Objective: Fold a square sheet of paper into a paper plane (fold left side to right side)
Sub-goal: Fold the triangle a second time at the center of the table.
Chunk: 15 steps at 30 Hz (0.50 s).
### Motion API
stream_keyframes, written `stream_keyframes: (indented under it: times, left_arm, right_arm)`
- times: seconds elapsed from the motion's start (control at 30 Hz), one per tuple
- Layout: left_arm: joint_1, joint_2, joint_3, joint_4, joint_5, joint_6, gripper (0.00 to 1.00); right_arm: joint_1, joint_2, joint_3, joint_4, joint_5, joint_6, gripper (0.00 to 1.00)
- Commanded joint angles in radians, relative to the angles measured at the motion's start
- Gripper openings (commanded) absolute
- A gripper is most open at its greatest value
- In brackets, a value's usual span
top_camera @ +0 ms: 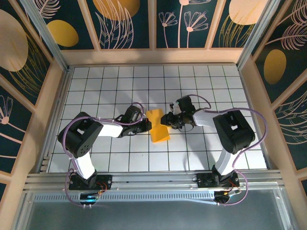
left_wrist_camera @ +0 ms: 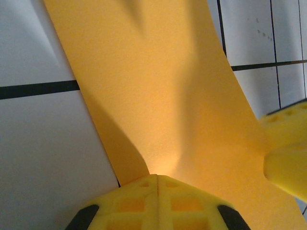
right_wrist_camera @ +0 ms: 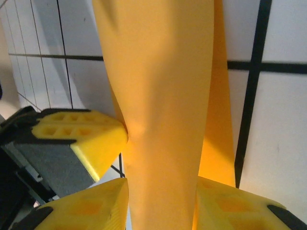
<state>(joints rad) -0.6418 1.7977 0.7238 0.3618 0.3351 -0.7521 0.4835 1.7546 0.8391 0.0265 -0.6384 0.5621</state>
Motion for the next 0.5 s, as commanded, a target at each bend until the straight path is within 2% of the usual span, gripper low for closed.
stream_keyframes:
  times: [0.0, 0.27, 0.47]
  left_arm:
    - [-0.011, 0.005, -0.009, -0.055, -0.019, 0.022, 0.0]
    - [-0.011, -0.003, -0.007, -0.05, -0.022, 0.02, 0.0]
    - [-0.011, -0.039, -0.007, -0.053, -0.041, 0.021, 0.03]
  right_arm:
    - [-0.014, 0.031, 0.04, -0.005, -0.024, -0.036, 0.36]
    - [-0.031, 0.076, 0.062, -0.006, -0.037, -0.053, 0.3]
    - [-0.035, 0.086, 0.063, -0.021, -0.027, -0.062, 0.18]
